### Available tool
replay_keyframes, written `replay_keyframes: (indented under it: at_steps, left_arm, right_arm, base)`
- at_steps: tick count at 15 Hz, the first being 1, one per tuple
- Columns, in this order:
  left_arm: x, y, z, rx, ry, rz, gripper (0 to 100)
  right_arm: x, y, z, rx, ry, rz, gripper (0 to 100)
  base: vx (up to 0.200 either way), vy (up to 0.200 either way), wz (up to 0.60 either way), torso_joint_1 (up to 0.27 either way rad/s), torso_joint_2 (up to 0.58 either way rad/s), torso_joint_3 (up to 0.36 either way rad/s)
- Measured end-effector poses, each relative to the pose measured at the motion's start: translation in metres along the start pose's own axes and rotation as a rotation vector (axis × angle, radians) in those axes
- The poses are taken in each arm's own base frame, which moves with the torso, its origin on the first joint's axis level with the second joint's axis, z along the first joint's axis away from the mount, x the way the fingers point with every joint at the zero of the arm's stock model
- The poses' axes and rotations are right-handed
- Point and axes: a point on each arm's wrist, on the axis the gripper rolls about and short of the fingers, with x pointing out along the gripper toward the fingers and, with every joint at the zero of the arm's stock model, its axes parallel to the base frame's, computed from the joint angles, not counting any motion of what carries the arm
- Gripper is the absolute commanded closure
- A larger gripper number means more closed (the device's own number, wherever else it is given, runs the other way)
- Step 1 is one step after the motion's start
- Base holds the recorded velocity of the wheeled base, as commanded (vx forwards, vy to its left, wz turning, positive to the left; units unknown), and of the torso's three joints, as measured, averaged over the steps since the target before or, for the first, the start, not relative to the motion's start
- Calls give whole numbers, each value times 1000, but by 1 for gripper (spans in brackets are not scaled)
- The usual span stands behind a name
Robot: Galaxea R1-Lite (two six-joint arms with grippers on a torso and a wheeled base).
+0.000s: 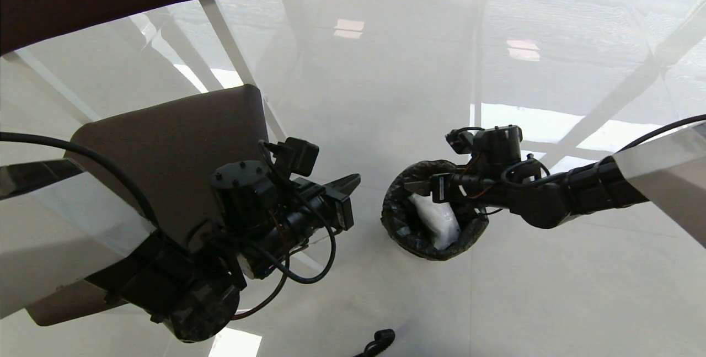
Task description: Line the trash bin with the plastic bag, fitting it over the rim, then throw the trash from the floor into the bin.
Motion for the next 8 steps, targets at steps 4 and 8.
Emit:
replay_keyframes:
  at_steps: [4, 8]
  left_arm:
    - [0, 0, -1, 0, 3, 1, 100]
    - [0, 0, -1, 0, 4, 1, 100]
  right_arm:
    - [21, -6, -19, -1, 16, -50, 0]
    - [26, -8, -21, -1, 8, -67, 0]
  base:
    - [0, 0, 0, 0, 0, 0]
    - [0, 0, 0, 0, 0, 0]
